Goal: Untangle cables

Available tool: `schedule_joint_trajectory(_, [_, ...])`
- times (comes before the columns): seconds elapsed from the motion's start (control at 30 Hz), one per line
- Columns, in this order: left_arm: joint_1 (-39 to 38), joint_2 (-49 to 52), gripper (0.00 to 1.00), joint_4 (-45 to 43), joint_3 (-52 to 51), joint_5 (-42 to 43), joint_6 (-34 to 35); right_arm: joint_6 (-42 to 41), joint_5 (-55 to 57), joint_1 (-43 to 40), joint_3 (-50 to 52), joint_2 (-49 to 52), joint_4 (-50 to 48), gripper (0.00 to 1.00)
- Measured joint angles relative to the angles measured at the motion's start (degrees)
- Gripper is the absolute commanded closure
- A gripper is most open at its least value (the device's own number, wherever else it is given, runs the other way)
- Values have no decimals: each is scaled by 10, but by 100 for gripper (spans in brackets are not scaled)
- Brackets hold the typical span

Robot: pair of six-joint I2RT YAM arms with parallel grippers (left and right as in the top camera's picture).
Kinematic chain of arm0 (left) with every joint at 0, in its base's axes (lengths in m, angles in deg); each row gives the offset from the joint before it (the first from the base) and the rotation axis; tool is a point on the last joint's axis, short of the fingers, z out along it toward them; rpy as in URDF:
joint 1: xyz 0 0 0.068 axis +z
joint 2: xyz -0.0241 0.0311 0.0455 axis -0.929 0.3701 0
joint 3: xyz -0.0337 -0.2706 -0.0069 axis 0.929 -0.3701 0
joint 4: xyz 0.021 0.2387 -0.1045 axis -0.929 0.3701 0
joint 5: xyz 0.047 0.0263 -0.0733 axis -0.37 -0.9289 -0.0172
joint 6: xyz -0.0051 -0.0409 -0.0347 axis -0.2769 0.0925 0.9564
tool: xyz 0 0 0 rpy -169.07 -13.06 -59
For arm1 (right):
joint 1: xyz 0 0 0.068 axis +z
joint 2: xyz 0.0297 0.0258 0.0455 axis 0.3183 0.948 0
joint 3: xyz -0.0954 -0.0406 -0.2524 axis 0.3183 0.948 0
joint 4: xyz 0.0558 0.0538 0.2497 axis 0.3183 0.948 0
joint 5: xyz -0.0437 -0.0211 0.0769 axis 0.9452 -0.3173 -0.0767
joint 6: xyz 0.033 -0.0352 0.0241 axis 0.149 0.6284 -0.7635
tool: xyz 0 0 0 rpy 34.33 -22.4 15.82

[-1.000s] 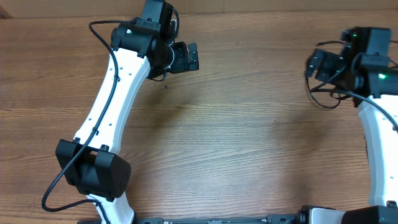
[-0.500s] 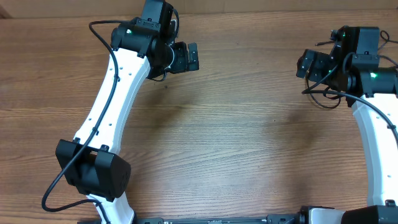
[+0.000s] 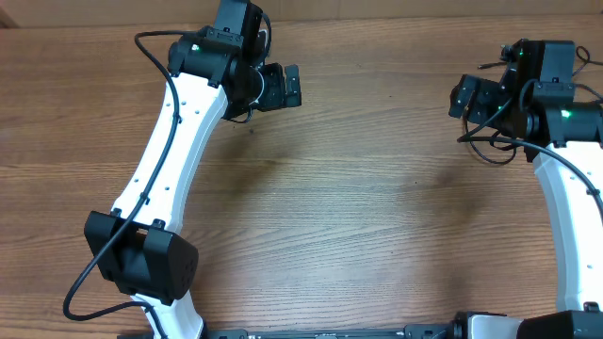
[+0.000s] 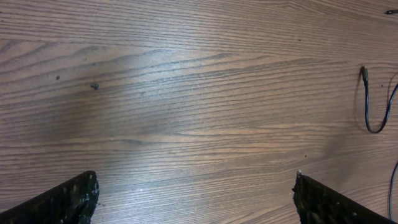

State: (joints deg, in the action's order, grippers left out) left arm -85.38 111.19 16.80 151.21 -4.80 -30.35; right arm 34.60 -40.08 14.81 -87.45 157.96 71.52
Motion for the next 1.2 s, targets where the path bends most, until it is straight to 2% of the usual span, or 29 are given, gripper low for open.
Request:
schedule_joint_trajectory(0.87, [0,0,0,0,0,0,0,0,0,0,0,0,0,0])
schedule_joint_trajectory(1.2, [0,0,0,32,0,-18,0,0,0,0,0,0,0,0])
